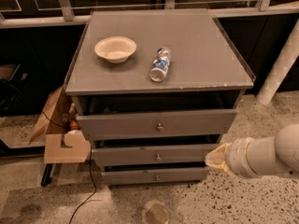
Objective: Open bottom drawer
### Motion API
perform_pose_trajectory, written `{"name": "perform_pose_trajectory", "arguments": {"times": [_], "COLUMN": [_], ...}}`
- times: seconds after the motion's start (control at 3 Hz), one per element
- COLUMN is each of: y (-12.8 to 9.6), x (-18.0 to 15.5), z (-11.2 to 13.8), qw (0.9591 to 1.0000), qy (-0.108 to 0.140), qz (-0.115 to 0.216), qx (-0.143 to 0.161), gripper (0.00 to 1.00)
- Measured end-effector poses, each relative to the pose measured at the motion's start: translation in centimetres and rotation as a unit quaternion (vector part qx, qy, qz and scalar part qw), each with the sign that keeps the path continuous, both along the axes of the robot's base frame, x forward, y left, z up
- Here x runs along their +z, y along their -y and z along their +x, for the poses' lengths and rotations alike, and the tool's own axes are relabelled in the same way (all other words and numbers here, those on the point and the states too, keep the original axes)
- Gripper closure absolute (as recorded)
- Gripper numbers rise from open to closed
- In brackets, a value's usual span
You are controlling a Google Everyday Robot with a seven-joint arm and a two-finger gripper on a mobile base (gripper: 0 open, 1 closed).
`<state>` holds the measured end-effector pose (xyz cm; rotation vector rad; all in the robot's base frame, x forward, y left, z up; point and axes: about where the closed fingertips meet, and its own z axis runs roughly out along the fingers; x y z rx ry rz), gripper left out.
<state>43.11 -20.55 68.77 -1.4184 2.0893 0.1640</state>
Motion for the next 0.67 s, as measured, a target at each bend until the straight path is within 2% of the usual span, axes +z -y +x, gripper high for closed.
{"name": "perform_pose_trajectory", "arguments": {"times": [0.33, 0.67], "y": [0.6, 0.9], "x": [-5.9, -12.6], "z": [1.0, 3.0], "qw": [0.9996, 0.9990], "qy": [0.022, 0.024], "qz": [0.018, 0.038], "qx": [-0.008, 0.000], "gripper": [1.00, 1.00]}}
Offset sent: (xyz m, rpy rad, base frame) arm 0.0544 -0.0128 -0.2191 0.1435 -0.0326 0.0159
